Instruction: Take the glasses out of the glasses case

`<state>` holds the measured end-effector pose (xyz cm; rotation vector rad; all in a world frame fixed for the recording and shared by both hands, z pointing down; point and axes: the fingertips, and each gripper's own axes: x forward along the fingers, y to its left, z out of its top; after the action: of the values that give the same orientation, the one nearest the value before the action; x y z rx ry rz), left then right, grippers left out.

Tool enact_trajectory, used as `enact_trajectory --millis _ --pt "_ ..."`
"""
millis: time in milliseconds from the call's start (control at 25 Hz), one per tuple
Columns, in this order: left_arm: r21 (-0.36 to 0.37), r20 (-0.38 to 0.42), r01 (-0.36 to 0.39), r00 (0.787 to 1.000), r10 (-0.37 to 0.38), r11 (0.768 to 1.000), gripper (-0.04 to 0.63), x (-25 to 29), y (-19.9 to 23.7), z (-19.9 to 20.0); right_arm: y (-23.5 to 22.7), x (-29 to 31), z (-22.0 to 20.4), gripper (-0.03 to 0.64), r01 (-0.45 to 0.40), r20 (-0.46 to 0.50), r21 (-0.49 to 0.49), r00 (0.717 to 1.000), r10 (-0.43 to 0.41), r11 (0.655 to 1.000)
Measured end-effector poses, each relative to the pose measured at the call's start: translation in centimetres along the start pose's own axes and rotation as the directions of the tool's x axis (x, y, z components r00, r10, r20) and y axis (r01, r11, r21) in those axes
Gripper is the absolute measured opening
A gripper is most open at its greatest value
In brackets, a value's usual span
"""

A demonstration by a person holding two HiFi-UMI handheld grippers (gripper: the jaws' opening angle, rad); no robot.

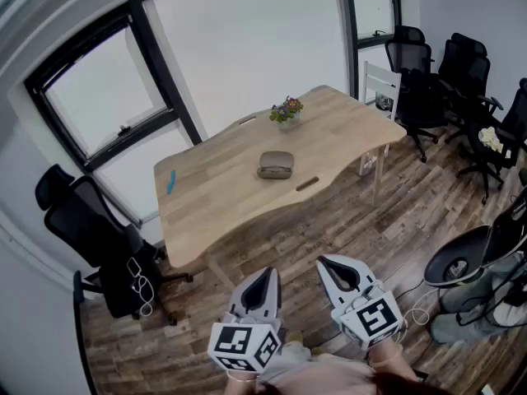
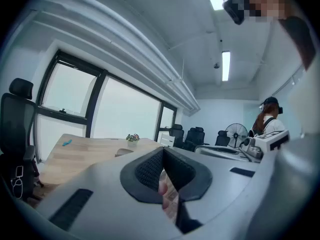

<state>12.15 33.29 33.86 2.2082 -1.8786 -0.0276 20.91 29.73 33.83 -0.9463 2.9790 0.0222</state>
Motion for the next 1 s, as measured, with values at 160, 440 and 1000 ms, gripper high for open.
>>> enact_trajectory --millis 160,440,1000 --pt "-0.008 -0.013 0.012 1.0 -0.012 1.0 0.001 0.4 0.6 -0.2 0.1 0.8 0.0 0.0 0.001 0.021 0.018 1.0 -0.001 1.0" --pt "-0.006 -0.021 0.035 0.999 -0.036 0.999 0.0 1.8 2.6 -0.2 -0.4 3.2 -0.4 0.0 0.02 0.032 0.056 0.999 -0.022 0.998" --pt "0.024 -0.039 0.109 0.993 -0.108 0.994 0.0 4.5 8.6 0.9 -0.2 10.3 -1.0 0.0 0.1 0.007 0.002 0.995 -0.1 0.995"
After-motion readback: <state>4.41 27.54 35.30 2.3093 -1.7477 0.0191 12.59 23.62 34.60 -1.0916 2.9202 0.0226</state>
